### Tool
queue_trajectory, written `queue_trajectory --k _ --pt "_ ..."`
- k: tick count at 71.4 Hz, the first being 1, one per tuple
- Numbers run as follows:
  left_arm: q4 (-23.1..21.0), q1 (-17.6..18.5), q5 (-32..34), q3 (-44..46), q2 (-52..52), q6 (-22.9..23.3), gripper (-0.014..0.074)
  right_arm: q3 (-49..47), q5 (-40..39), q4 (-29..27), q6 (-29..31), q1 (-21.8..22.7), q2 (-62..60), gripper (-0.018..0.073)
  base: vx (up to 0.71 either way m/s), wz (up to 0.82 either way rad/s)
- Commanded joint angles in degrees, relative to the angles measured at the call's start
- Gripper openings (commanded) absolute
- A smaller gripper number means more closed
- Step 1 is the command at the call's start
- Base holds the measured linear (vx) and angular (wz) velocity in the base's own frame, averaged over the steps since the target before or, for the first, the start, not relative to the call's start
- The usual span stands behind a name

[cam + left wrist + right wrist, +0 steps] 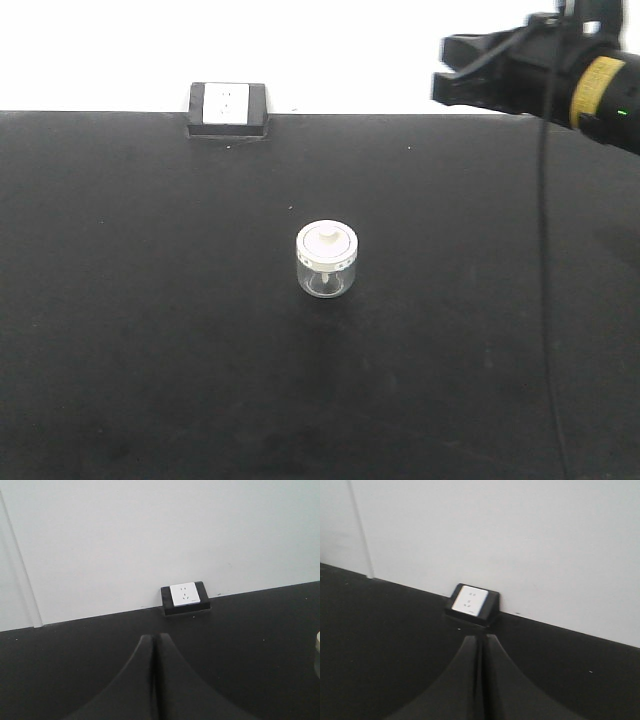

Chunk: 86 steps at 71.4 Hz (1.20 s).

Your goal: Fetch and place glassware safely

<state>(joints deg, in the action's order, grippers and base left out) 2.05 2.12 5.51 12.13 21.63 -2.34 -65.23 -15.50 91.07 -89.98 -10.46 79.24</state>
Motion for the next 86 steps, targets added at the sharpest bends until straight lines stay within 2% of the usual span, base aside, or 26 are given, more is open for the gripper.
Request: queue_trajectory --k 1,12,23,67,86 --pt "-0.2 0.1 4.1 1.7 0.4 0.5 -0.0007 2.3 6.7 1.0 -1.9 0.5 -5.8 -0.0005 0.0 0.0" --pt "-0.2 0.1 4.1 1.7 0.4 0.5 -0.0007 10.4 15.5 1.0 -1.4 0.5 -13.8 -0.0005 0.0 0.0" --pt "-0.2 0.1 4.1 1.7 0.4 0.5 -0.0007 17.4 20.6 1.0 -0.7 0.5 -22.4 -0.0005 0.0 0.0" --pt "-0.2 0.1 4.1 1.7 0.4 0.5 -0.0007 44.0 22.5 1.0 -0.7 0.5 -56.5 -0.0003 0.0 0.0" --pt "-0.2 0.1 4.1 1.7 0.4 0.5 -0.0007 51.1 22.5 1.1 -0.7 0.5 -63.2 -0.0003 0.0 0.0"
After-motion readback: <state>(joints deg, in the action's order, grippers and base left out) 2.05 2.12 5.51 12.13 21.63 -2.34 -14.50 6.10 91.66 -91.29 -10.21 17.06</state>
